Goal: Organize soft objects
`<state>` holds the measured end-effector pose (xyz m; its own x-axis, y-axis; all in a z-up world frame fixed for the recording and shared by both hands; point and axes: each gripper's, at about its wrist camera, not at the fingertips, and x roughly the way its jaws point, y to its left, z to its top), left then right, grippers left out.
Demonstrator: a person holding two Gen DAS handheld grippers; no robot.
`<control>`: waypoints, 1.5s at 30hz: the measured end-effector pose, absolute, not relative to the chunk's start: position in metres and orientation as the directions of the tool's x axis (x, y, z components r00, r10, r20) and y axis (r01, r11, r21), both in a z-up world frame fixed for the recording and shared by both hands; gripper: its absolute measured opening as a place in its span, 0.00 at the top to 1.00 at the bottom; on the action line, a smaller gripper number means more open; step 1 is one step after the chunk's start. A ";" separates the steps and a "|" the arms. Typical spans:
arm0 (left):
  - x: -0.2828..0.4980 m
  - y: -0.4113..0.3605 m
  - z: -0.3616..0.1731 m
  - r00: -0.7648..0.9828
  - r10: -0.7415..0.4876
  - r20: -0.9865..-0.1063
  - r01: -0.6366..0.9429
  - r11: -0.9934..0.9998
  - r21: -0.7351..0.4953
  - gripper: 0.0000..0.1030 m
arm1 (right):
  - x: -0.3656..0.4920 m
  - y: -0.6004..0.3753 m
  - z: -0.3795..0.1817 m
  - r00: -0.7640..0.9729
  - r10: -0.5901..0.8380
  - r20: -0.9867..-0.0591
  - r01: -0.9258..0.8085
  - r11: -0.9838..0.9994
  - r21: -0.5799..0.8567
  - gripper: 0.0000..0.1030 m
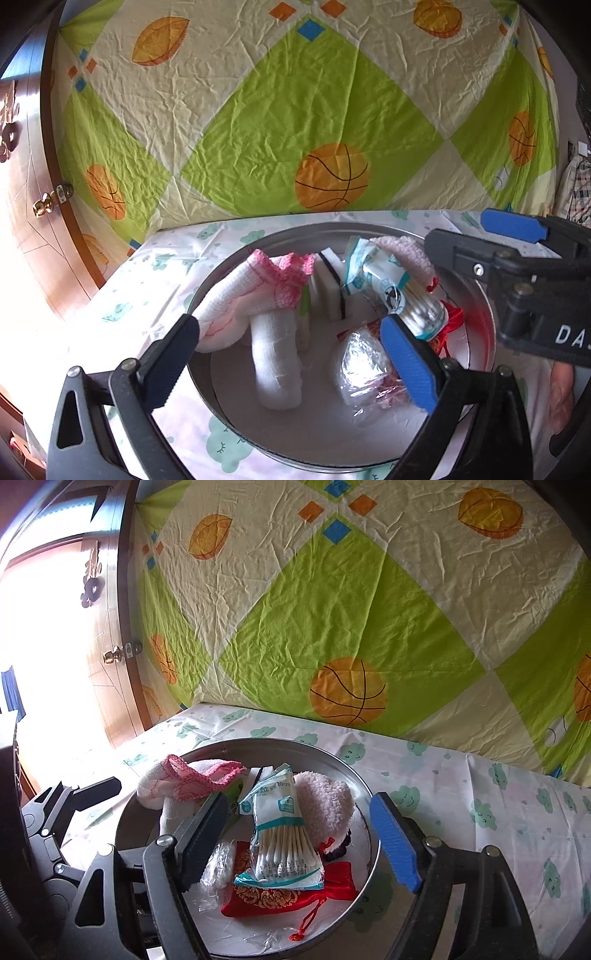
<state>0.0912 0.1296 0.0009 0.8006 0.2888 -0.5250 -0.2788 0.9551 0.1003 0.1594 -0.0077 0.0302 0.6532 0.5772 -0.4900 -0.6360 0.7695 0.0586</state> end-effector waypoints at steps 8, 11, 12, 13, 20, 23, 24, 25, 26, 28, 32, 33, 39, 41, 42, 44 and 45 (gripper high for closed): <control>0.077 0.128 0.005 0.810 0.295 -0.507 -0.298 0.951 0.077 0.01 | 0.141 -0.028 0.033 0.664 0.595 -0.453 -0.624 0.774 0.102 0.19; 0.070 0.123 0.006 0.818 0.291 -0.497 -0.295 0.953 0.073 0.01 | 0.133 -0.038 0.032 0.671 0.596 -0.441 -0.619 0.778 0.109 0.18; 0.068 0.122 0.006 0.819 0.291 -0.494 -0.294 0.953 0.073 0.01 | 0.131 -0.040 0.032 0.675 0.595 -0.438 -0.617 0.779 0.108 0.18; 0.067 0.120 0.006 0.819 0.294 -0.492 -0.297 0.952 0.075 0.01 | 0.128 -0.043 0.032 0.678 0.594 -0.434 -0.615 0.781 0.108 0.18; 0.055 0.110 0.008 0.826 0.299 -0.478 -0.298 0.951 0.079 0.01 | 0.113 -0.057 0.031 0.687 0.597 -0.415 -0.609 0.784 0.120 0.17; 0.055 0.107 0.007 0.824 0.302 -0.479 -0.300 0.950 0.083 0.01 | 0.106 -0.059 0.031 0.699 0.589 -0.406 -0.604 0.790 0.106 0.17; 0.054 0.107 0.007 0.823 0.303 -0.480 -0.302 0.950 0.081 0.01 | 0.105 -0.060 0.031 0.702 0.587 -0.403 -0.602 0.791 0.104 0.17; 0.054 0.108 0.006 0.821 0.305 -0.482 -0.306 0.949 0.079 0.01 | 0.103 -0.062 0.031 0.704 0.587 -0.399 -0.602 0.792 0.104 0.17; 0.053 0.108 0.006 0.819 0.308 -0.484 -0.312 0.947 0.075 0.01 | 0.103 -0.063 0.031 0.704 0.589 -0.397 -0.603 0.791 0.105 0.17; 0.052 0.111 0.004 0.815 0.309 -0.490 -0.318 0.946 0.067 0.01 | 0.102 -0.064 0.031 0.703 0.592 -0.395 -0.603 0.790 0.110 0.17; 0.050 0.114 0.001 0.812 0.307 -0.497 -0.324 0.944 0.054 0.01 | 0.103 -0.065 0.029 0.702 0.593 -0.394 -0.601 0.791 0.119 0.17; 0.049 0.115 0.001 0.812 0.307 -0.496 -0.325 0.944 0.052 0.01 | 0.102 -0.065 0.029 0.702 0.593 -0.393 -0.600 0.791 0.122 0.17; 0.049 0.115 0.003 0.814 0.305 -0.494 -0.321 0.945 0.053 0.01 | 0.101 -0.066 0.028 0.704 0.594 -0.390 -0.597 0.792 0.129 0.16; 0.048 0.114 0.003 0.815 0.302 -0.494 -0.319 0.946 0.053 0.01 | 0.101 -0.067 0.028 0.704 0.594 -0.389 -0.597 0.792 0.130 0.16; 0.047 0.114 0.003 0.816 0.301 -0.493 -0.318 0.947 0.053 0.01 | 0.100 -0.067 0.028 0.704 0.595 -0.388 -0.597 0.792 0.130 0.16; 0.046 0.114 0.003 0.816 0.302 -0.493 -0.320 0.946 0.051 0.01 | 0.099 -0.068 0.029 0.706 0.595 -0.384 -0.596 0.792 0.132 0.16; 0.046 0.115 0.003 0.816 0.301 -0.494 -0.320 0.946 0.048 0.01 | 0.099 -0.068 0.029 0.705 0.596 -0.384 -0.596 0.792 0.134 0.16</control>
<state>0.0460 0.1151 0.0033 0.8159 0.3008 -0.4939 -0.3200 0.9462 0.0476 0.0993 -0.0684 0.0288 0.7052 0.5961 -0.3838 -0.5963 0.7915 0.1336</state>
